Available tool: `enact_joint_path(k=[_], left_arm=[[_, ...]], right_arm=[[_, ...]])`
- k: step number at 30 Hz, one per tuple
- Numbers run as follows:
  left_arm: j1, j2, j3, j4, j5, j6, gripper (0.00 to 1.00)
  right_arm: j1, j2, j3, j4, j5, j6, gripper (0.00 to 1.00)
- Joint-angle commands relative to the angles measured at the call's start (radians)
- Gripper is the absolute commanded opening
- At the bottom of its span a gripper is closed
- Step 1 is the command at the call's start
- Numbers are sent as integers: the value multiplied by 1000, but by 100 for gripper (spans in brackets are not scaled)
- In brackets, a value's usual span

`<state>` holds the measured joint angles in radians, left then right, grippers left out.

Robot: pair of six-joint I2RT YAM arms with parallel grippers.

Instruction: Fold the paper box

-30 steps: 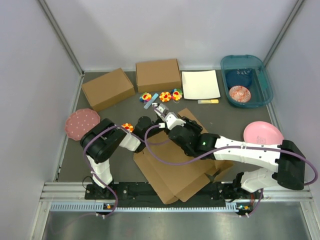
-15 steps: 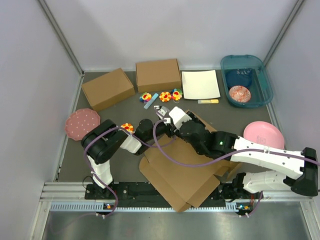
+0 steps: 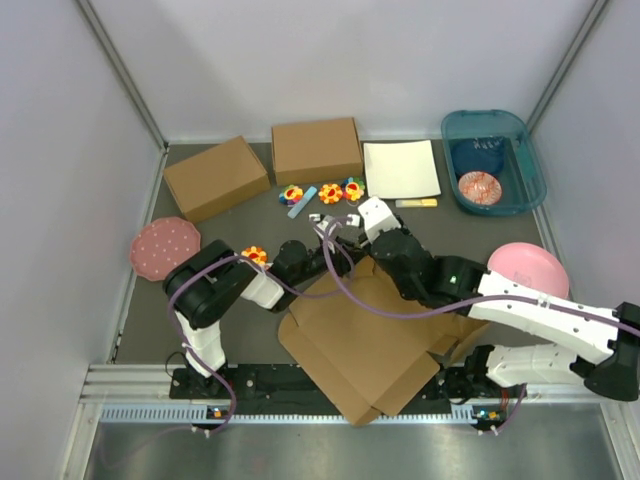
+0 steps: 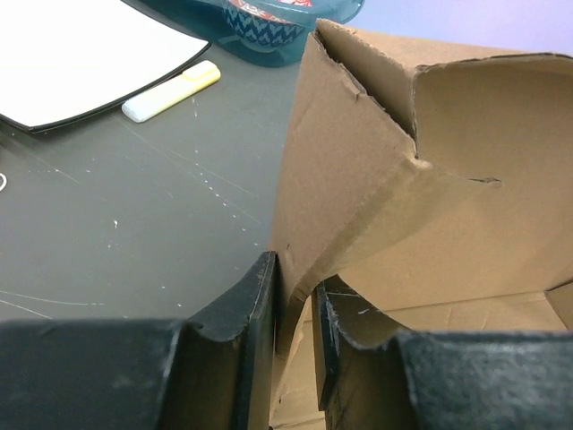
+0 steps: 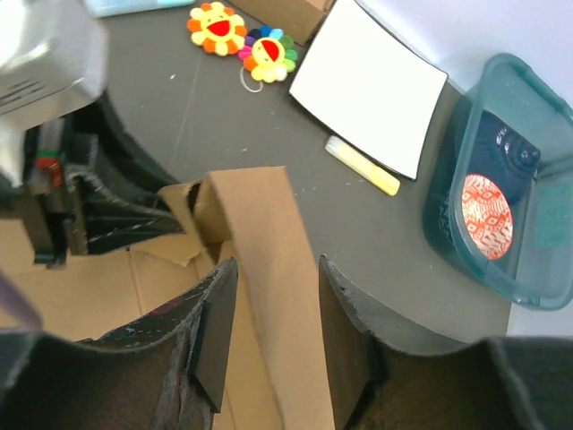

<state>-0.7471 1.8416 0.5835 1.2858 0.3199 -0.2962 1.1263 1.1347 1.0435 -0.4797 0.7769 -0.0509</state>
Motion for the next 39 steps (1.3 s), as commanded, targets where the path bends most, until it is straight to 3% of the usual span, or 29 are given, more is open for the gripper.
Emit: enact_joint_path(k=[1, 7, 16, 19, 28, 33, 36, 37, 39], left_arm=[[-15, -36, -16, 385, -7, 6, 21], [-24, -38, -17, 385, -10, 11, 21], [-32, -61, -27, 383, -15, 2, 25], [-34, -64, -27, 385, -8, -6, 30], [-40, -76, -28, 385, 24, -38, 65], [-40, -68, -24, 385, 25, -27, 62], [-41, -53, -11, 385, 31, -17, 52], [-40, -48, -7, 385, 33, -17, 44], [-40, -35, -1, 385, 33, -11, 36]], right_arm=[[-69, -52, 20, 69, -4, 77, 40], [-170, 8, 1, 78, -128, 103, 39], [-180, 59, -123, 101, -248, 128, 35], [-180, 56, -160, 102, -252, 135, 34], [-180, 46, -201, 104, -246, 138, 34], [-180, 45, -200, 101, -257, 140, 34], [-180, 45, -201, 102, -268, 138, 34], [-180, 37, -203, 101, -271, 138, 34], [-180, 24, -200, 101, -284, 144, 35]])
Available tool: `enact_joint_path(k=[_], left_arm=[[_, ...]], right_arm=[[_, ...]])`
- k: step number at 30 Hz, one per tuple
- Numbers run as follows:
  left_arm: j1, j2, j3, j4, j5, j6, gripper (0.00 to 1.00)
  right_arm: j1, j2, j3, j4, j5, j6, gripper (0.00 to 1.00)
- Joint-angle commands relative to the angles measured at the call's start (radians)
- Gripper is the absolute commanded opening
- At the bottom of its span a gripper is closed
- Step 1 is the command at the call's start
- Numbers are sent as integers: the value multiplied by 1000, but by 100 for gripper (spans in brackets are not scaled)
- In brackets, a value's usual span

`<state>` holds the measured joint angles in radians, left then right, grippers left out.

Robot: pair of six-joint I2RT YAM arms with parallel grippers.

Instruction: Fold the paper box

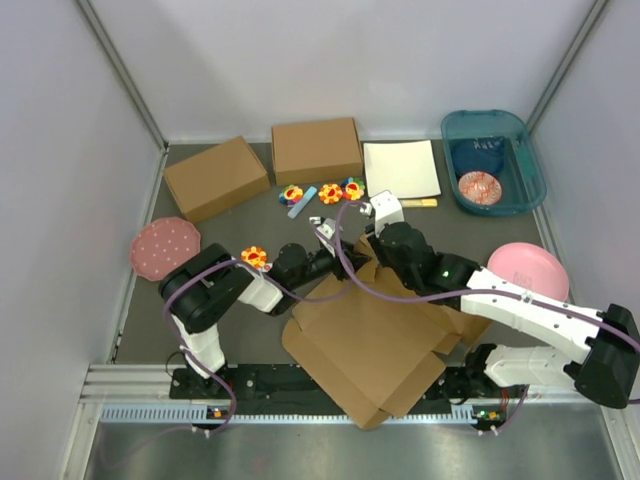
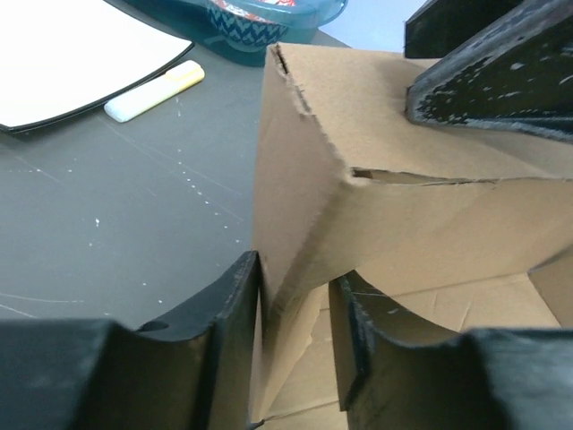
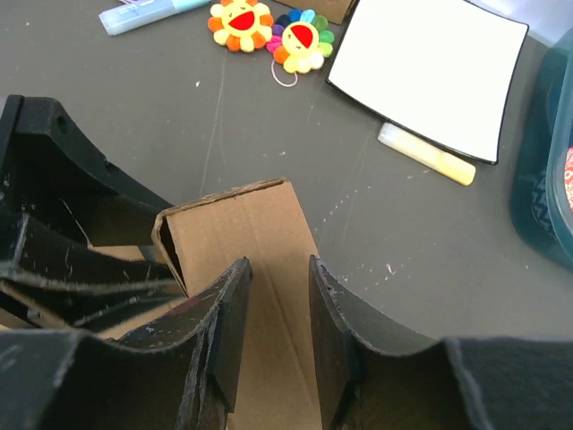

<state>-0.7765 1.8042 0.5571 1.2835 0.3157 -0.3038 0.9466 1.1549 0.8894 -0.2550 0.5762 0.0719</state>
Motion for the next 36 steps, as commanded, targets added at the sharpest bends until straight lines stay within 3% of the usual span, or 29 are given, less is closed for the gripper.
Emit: enact_joint_path(k=[1, 10, 22, 32, 36], left_arm=[[-10, 7, 27, 387, 37, 0, 31], [-12, 34, 55, 387, 34, -4, 15], [-12, 27, 49, 387, 25, -6, 14], [-14, 21, 41, 387, 25, 2, 14], [-15, 18, 38, 386, 26, 3, 14]], right_arm=[[0, -4, -41, -125, -99, 23, 36], [0, -50, 26, -185, -118, 34, 45], [70, -43, 138, -322, -88, -99, 56], [95, 25, 129, -334, 177, -141, 53], [95, 75, 135, -336, 231, -162, 45]])
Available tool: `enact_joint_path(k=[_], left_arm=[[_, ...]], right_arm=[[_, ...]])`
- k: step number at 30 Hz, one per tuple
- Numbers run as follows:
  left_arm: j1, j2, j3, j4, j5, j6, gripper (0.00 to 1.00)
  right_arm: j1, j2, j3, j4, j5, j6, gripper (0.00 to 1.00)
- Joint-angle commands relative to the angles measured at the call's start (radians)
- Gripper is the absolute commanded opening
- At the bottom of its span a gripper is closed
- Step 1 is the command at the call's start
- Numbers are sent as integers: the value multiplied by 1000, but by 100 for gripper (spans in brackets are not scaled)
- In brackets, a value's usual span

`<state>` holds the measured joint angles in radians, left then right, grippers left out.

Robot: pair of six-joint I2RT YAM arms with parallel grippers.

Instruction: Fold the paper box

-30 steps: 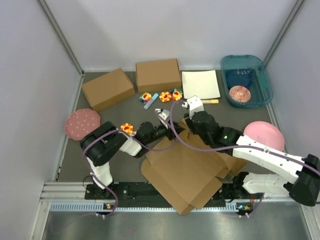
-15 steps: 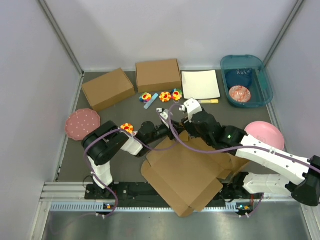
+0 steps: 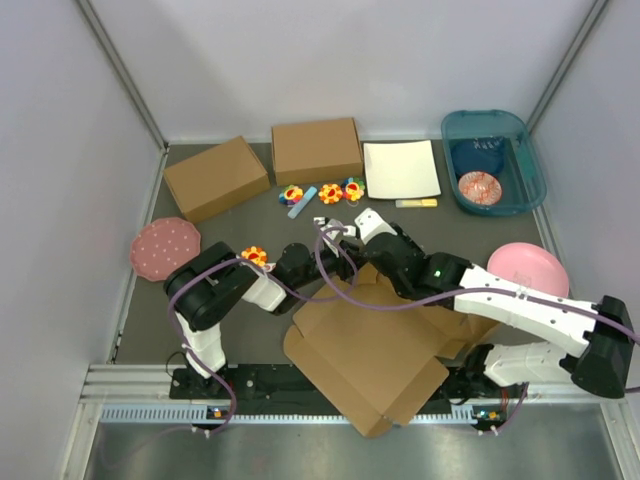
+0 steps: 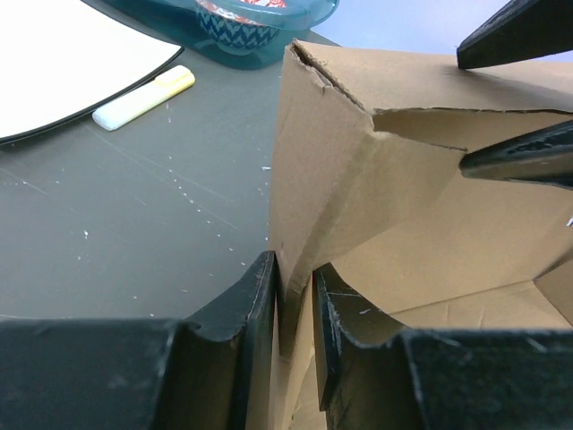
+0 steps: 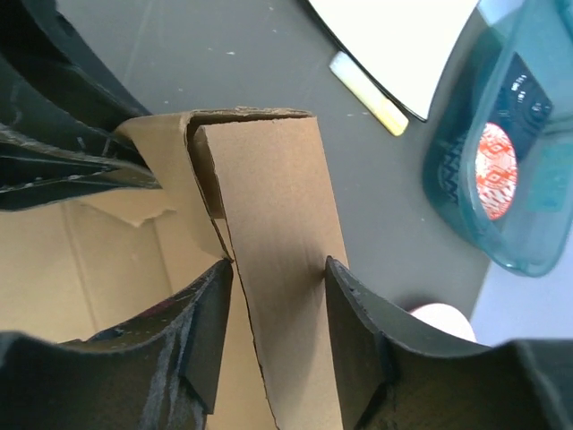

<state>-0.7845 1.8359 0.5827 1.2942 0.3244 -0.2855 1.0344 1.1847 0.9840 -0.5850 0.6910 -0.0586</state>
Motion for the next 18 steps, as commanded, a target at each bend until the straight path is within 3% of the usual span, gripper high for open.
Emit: enact_joint_path(k=[1, 2, 6, 9, 16, 18], left_arm=[[-9, -13, 12, 375, 16, -15, 14], [-9, -13, 12, 375, 16, -15, 14], [-15, -17, 11, 376, 18, -18, 15], [-16, -29, 11, 376, 18, -21, 18], [-18, -52, 22, 376, 37, -53, 41], [-18, -53, 26, 376, 59, -70, 57]], right_arm=[[7, 55, 42, -6, 129, -32, 43], [9, 61, 42, -6, 134, -27, 41], [7, 70, 35, 7, 119, -14, 19], [7, 58, 27, 24, 87, -6, 12], [15, 27, -1, 59, 70, -26, 6], [18, 20, -7, 74, 74, -50, 5]])
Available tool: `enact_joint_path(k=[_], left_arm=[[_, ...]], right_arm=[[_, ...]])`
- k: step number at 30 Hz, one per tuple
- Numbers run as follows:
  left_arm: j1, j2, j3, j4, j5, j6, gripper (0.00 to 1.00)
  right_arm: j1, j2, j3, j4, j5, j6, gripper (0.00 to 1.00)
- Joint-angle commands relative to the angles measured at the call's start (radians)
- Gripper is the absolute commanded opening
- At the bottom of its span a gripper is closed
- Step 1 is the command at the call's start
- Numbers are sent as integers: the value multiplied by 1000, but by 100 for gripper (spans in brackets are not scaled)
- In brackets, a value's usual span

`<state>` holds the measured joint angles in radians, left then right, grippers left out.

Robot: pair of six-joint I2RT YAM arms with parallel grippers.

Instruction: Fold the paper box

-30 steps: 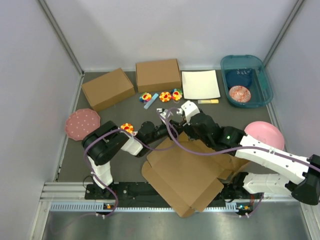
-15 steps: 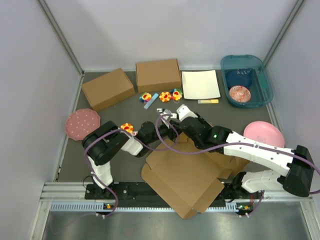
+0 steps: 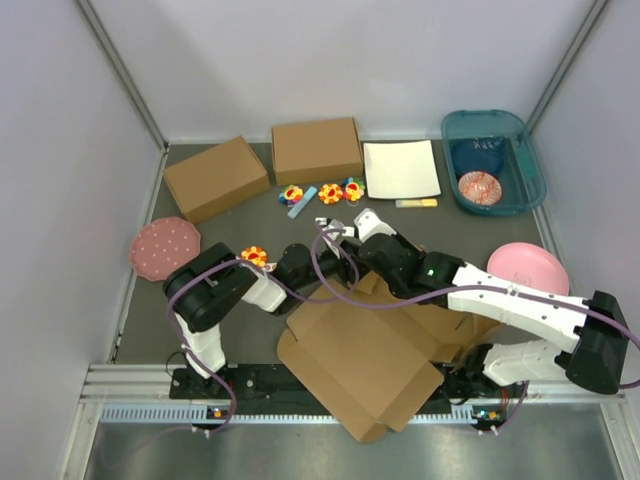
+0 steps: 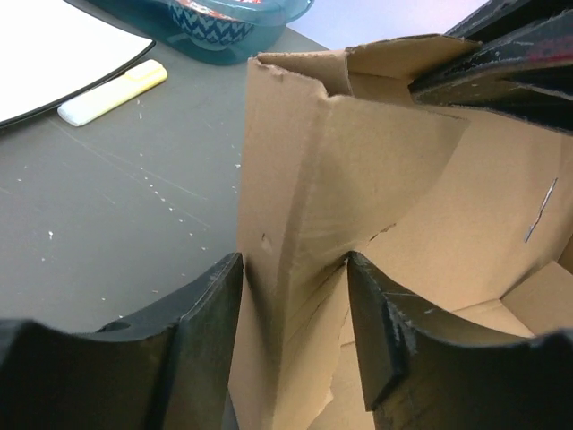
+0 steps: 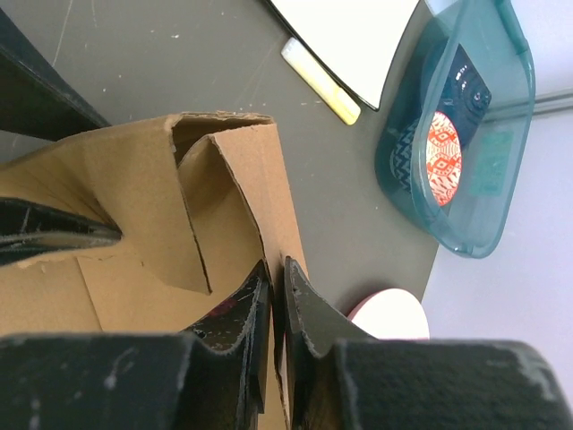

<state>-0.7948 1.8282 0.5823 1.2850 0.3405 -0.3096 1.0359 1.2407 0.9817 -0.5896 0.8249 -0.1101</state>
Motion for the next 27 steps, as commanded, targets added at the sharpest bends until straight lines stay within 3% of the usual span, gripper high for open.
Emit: enact_joint_path(k=[1, 2, 6, 22, 27], left_arm=[[-7, -47, 31, 386, 48, -58, 61], [-7, -52, 34, 384, 52, -65, 68], [-7, -61, 39, 385, 66, -80, 74], [6, -76, 48, 384, 40, -120, 69], [11, -84, 28, 384, 49, -102, 72]], right_arm=[[21, -37, -11, 82, -50, -8, 5], [24, -38, -11, 83, -46, -23, 5], [33, -43, -15, 102, -24, -60, 3], [144, 39, -52, 175, 137, -165, 0], [141, -18, -26, 175, 74, -119, 0]])
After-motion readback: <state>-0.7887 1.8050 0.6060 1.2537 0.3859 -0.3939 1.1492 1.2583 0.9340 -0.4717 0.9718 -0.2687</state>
